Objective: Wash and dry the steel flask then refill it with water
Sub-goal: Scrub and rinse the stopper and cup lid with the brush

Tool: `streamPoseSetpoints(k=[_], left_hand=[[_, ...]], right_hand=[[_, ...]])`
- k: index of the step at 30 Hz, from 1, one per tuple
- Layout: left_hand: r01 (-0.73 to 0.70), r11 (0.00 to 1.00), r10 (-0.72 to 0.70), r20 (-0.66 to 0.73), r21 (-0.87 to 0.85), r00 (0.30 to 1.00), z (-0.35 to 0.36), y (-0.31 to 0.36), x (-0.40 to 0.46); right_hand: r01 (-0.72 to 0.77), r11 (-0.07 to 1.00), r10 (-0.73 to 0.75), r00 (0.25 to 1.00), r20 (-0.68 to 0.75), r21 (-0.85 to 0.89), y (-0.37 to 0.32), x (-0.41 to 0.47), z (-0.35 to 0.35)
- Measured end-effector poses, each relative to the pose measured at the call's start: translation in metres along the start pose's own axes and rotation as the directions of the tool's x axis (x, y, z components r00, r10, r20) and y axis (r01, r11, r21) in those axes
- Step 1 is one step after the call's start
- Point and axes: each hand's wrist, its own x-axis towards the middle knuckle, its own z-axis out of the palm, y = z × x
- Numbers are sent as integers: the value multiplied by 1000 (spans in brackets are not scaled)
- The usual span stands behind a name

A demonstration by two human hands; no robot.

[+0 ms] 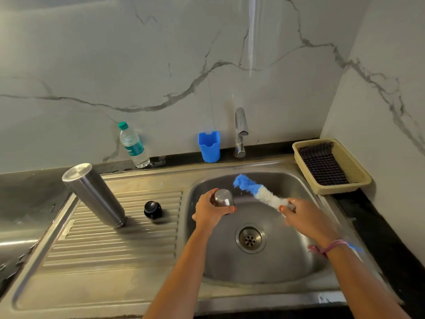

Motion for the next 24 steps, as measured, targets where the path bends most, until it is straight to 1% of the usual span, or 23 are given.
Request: streamPoseSetpoints(k=[3, 6, 8, 10, 11, 14, 15, 20, 24], left_hand=[[0, 1000, 0, -18, 3, 1000, -2, -1, -7], [-2, 999, 1, -28, -41, 1000, -5, -4, -10], [-7, 999, 6, -33, -43, 999, -7, -6, -12], [-18, 999, 16, -45, -37, 999, -11, -9, -13], [-26, 1000, 25, -49, -17, 998, -13, -11, -13], [-21, 1000, 21, -46, -17, 999, -22, -18, -17], [-32, 999, 32, -44, -13, 999, -27, -20, -18], [-40, 998, 41, 3, -54, 999, -48, -30, -20], [-43, 998, 43, 0, -36, 999, -59, -37, -25]], right_hand=[[21, 995, -23, 999, 27, 93, -6, 2, 0], [74, 981, -81, 996, 33, 179, -16, 1, -6], [102, 960, -112, 993, 27, 260, -24, -1, -10], [106, 949, -114, 993, 9, 297, -30, -2, -10], [103, 956, -106, 994, -3, 276, -31, -1, -8], [77, 994, -74, 997, -30, 74, -34, -3, 5], [60, 997, -59, 998, -26, 58, -37, -5, 8], [30, 994, -25, 998, -51, 106, -52, -15, 20], [-2, 984, 4, 1000, -13, 178, -67, -24, 31]])
